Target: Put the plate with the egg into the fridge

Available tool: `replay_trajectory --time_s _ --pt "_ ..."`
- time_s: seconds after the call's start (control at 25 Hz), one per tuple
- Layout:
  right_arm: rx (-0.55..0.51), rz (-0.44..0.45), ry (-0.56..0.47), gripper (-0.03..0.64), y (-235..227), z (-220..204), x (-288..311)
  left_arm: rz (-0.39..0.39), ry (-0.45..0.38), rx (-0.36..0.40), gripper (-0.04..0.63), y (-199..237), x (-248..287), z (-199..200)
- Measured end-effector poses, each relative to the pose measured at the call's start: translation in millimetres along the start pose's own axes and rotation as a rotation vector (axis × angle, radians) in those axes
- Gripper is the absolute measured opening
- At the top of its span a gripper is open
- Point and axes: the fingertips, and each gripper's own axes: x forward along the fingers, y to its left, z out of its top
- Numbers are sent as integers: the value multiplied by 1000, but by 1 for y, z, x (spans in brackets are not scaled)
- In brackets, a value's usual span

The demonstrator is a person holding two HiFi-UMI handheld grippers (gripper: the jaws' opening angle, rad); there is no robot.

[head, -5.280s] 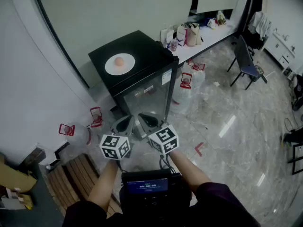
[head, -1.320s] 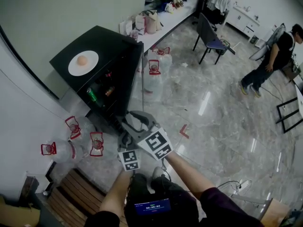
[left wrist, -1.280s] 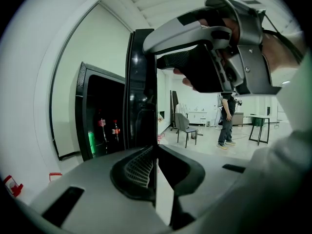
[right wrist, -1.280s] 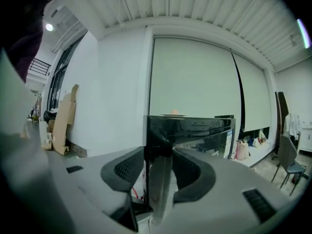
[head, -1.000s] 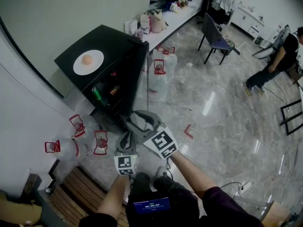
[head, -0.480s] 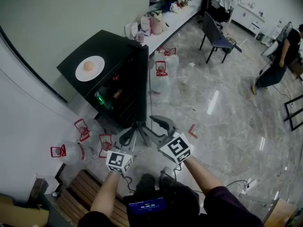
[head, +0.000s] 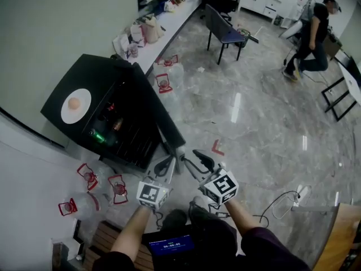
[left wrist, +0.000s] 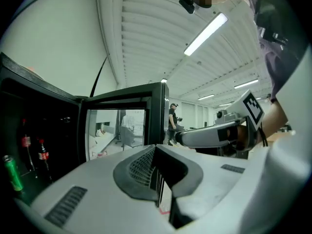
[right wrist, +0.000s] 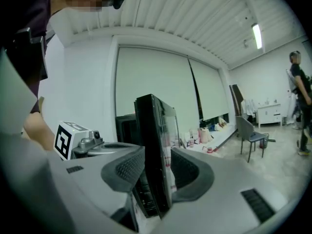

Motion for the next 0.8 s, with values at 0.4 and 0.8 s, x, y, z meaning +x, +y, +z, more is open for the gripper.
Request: replay_trajectory --time_s 0.4,0.8 --pt "-5 -157 9 146 -88 -4 -51 -99 24 -21 10 -41 110 6" --pt "-41 -156 2 146 -174 1 -62 -81 29 -5 9 -49 203 16"
